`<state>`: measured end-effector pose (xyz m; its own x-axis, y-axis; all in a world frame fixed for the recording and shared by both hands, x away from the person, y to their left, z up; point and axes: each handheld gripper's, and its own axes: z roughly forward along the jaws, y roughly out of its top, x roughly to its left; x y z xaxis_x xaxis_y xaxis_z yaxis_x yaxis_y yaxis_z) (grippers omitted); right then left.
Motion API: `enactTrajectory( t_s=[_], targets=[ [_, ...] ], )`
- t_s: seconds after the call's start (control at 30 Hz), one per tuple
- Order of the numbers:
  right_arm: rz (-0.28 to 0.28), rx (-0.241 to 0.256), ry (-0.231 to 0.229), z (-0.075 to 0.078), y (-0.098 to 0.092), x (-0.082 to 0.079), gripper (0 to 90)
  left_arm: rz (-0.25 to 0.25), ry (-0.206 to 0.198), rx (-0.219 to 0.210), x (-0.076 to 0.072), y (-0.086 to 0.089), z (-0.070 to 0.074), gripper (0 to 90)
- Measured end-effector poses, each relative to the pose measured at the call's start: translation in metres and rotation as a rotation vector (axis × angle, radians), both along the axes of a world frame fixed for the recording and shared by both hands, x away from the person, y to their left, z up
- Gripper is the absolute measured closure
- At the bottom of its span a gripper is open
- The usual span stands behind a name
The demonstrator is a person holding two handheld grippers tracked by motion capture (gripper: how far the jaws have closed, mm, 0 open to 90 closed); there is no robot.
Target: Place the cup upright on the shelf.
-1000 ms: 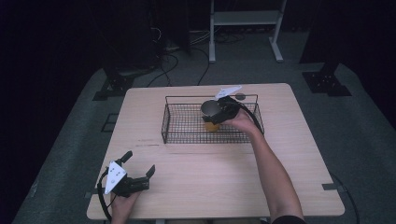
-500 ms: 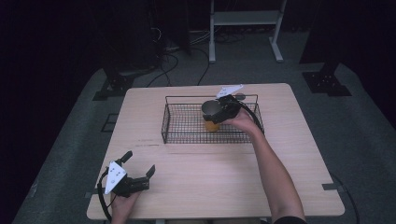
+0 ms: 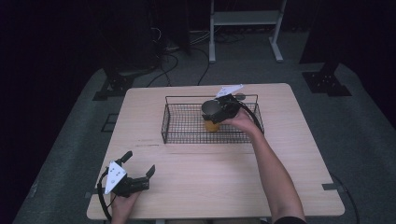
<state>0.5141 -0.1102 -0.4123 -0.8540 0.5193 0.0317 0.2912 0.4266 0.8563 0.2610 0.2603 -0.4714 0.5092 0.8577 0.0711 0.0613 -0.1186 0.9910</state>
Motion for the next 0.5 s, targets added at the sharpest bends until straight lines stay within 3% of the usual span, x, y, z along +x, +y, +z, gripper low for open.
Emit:
enactTrajectory(
  t_s=[0.5],
  targets=[
    [-0.008, 0.011, -0.015, 0.0045, 0.0001, -0.0017, 0.0, 0.0, 0.001, 0.001, 0.0001, 0.0, 0.0, 0.0]
  ],
)
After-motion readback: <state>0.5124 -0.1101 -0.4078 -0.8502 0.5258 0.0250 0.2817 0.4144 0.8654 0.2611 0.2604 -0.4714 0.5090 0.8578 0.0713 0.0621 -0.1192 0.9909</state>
